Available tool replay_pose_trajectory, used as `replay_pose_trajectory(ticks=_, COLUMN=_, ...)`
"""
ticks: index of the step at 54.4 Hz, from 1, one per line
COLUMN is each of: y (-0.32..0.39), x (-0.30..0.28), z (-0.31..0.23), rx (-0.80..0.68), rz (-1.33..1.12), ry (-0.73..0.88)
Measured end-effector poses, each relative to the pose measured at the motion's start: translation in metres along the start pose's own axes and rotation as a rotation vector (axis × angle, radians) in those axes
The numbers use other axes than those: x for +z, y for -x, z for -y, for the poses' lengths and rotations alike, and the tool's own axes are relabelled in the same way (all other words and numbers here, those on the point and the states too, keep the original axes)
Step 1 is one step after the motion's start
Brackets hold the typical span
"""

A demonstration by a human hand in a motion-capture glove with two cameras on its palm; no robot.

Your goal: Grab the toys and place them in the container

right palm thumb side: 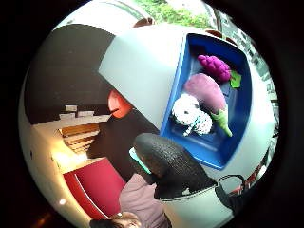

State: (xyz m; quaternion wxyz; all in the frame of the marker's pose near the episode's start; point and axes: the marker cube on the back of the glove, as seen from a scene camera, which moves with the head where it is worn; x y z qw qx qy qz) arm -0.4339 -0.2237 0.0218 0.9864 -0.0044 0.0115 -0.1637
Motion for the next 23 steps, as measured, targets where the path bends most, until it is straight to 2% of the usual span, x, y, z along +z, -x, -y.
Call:
replay_pose_trajectory(ticks=7, y=-0.012, x=0.003, z=-0.004, rx=-0.028, rz=0.034, ry=0.007)
replay_pose_trajectory(ticks=13, y=-0.026, x=0.007, z=0.003, rx=0.161, rz=-0.035, ry=0.006)
replay_pose_trajectory(ticks=15, y=-0.027, x=0.007, z=0.002, rx=0.125, rz=-0.032, ry=0.002)
replay_pose_trajectory(ticks=19, y=-0.017, x=0.006, z=-0.001, rx=-0.038, rz=0.047, ry=-0.003)
replay_pose_trajectory(ticks=23, y=-0.024, x=0.009, z=0.005, rx=0.100, rz=0.027, ry=0.005)
